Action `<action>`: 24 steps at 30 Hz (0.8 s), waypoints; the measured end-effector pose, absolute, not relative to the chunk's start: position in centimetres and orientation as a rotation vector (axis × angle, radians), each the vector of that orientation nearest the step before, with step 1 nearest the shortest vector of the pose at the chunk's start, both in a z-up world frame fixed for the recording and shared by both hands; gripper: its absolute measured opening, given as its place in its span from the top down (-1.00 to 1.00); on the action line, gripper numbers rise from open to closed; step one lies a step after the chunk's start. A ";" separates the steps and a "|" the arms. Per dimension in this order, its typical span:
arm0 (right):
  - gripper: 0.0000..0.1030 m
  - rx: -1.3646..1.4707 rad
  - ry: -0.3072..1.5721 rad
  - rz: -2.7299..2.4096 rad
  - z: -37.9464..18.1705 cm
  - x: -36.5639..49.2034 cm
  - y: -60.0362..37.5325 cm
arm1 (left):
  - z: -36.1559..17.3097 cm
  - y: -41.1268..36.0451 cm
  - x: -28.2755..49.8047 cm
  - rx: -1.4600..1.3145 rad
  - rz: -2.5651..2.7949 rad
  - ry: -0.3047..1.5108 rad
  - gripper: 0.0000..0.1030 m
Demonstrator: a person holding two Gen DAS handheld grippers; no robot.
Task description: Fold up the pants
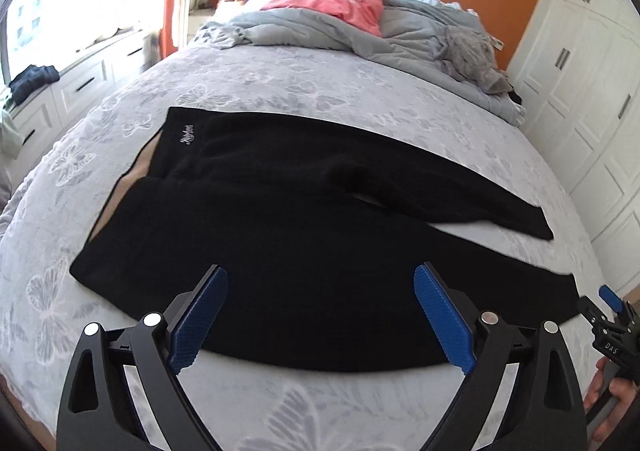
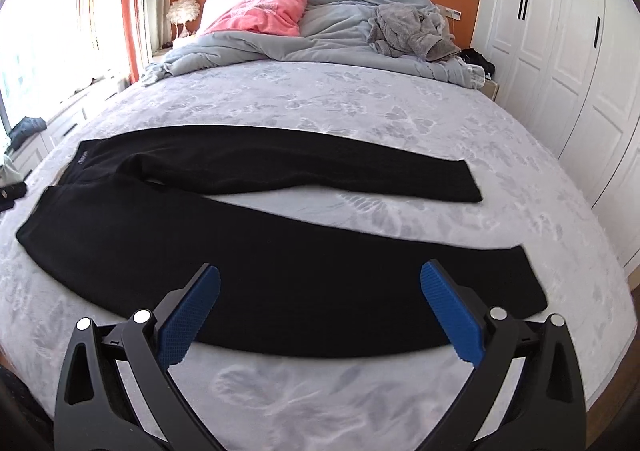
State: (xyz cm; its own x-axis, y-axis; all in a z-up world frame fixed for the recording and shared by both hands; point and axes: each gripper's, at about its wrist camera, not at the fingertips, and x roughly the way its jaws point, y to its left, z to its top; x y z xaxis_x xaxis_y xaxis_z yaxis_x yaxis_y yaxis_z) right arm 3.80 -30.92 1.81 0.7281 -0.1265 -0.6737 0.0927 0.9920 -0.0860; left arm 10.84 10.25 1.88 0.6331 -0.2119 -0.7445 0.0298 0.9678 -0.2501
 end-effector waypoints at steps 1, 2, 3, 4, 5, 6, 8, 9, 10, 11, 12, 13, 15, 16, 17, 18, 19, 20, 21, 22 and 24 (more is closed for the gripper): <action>-0.91 -0.050 0.756 -0.140 1.6 5.4 -33.0 | 1.8 11.9 12.7 -0.249 -0.108 0.893 -0.78; -0.91 -0.039 0.780 -0.155 1.3 7.4 -35.5 | 1.4 13.9 15.3 -0.277 -0.069 0.907 -0.78; -0.91 -0.019 0.797 -0.167 0.9 9.2 -37.6 | 0.9 15.5 17.7 -0.292 -0.033 0.928 -0.78; -0.91 0.002 0.806 -0.188 0.4 11.5 -40.3 | 0.3 17.1 20.2 -0.303 0.002 0.953 -0.78; -0.91 0.018 0.813 -0.201 -0.1 13.4 -42.4 | -0.7 18.9 23.1 -0.318 0.038 0.985 -0.78; -0.91 0.053 0.818 -0.219 -0.7 15.7 -44.9 | -1.5 20.4 25.4 -0.331 0.077 1.005 -0.78; -0.91 0.122 0.828 -0.256 -1.7 19.1 -49.0 | -3.3 23.2 29.8 -0.352 0.157 1.031 -0.78; -0.91 0.157 0.828 -0.277 -2.3 20.7 -50.6 | -4.0 24.1 31.3 -0.355 0.183 1.040 -0.78; -0.91 0.180 0.838 -0.304 -3.1 22.5 -52.3 | -5.0 25.1 32.9 -0.361 0.208 1.051 -0.78; -0.91 0.193 0.854 -0.330 -3.8 24.0 -53.6 | -6.1 25.9 34.6 -0.374 0.227 1.071 -0.78; -0.91 0.202 0.876 -0.348 -4.6 25.4 -54.7 | -7.2 26.4 35.8 -0.389 0.238 1.088 -0.78; -0.91 0.198 0.901 -0.368 -5.5 26.8 -55.7 | -8.3 26.8 37.2 -0.415 0.241 1.110 -0.78; -0.91 0.192 0.941 -0.388 -7.0 28.9 -57.1 | -9.9 27.0 38.9 -0.435 0.245 1.131 -0.78; -0.91 0.189 0.974 -0.387 -7.9 29.9 -57.6 | -10.3 26.6 39.5 -0.414 0.263 1.118 -0.78; -0.91 0.182 1.003 -0.394 -8.8 30.8 -58.0 | -10.3 26.2 39.9 -0.384 0.267 1.101 -0.78; -0.91 0.172 1.019 -0.407 -9.5 31.4 -58.2 | -10.4 25.7 40.4 -0.349 0.268 1.091 -0.78; -0.91 0.165 1.025 -0.418 -10.2 32.0 -58.5 | -10.5 25.3 40.8 -0.324 0.267 1.080 -0.79; -0.88 0.176 1.018 -0.411 -10.6 32.1 -58.5 | -10.5 25.0 41.1 -0.305 0.264 1.067 -0.77; -0.29 0.201 0.989 -0.378 -10.8 32.0 -58.3 | -10.4 24.6 41.3 -0.289 0.256 1.055 -0.54; 0.09 0.224 0.978 -0.353 -10.9 31.9 -58.2 | -10.1 24.4 41.5 -0.277 0.236 1.038 0.01; 0.79 0.237 0.944 -0.308 -10.3 31.8 -57.3 | -9.2 24.5 41.2 -0.316 0.181 1.029 0.62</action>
State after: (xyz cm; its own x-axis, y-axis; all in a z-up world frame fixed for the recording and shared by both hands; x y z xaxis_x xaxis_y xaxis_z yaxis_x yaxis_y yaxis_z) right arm 31.77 -57.34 -10.27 0.5486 -0.1545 -0.8217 0.3596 0.9308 0.0650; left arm 41.23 24.49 -9.22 0.5065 0.0005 -0.8623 -0.2943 0.9401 -0.1723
